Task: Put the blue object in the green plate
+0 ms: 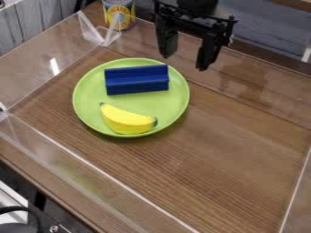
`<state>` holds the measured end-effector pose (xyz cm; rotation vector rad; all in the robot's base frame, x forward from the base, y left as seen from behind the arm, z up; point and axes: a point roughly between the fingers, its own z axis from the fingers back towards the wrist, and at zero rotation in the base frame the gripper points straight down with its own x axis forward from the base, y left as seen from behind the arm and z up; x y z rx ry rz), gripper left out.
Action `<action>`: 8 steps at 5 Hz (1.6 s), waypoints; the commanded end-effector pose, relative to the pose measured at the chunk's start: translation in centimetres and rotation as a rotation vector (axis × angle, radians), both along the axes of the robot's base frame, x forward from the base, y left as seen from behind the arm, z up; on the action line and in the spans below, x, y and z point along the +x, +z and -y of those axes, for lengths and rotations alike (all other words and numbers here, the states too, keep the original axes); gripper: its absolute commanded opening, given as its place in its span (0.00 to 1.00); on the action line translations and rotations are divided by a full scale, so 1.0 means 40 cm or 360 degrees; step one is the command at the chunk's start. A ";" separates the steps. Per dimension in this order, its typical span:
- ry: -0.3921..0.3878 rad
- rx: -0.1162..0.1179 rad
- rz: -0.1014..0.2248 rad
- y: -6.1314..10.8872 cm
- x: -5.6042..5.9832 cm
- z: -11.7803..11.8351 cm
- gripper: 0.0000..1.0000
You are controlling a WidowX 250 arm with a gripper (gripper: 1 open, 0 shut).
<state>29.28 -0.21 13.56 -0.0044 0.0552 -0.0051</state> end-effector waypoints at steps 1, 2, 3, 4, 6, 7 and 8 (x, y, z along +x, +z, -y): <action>-0.0039 -0.0001 0.0008 0.012 0.007 -0.010 1.00; -0.0081 -0.0003 0.0022 0.026 0.016 -0.021 1.00; -0.0056 -0.0010 0.0043 0.038 0.012 -0.023 1.00; -0.0037 -0.0021 0.0053 0.049 0.004 -0.023 1.00; 0.0147 -0.0037 0.0077 0.022 -0.007 0.019 1.00; 0.0127 -0.0038 0.0094 0.012 0.011 0.011 1.00; 0.0107 -0.0040 0.0110 0.005 0.023 0.003 1.00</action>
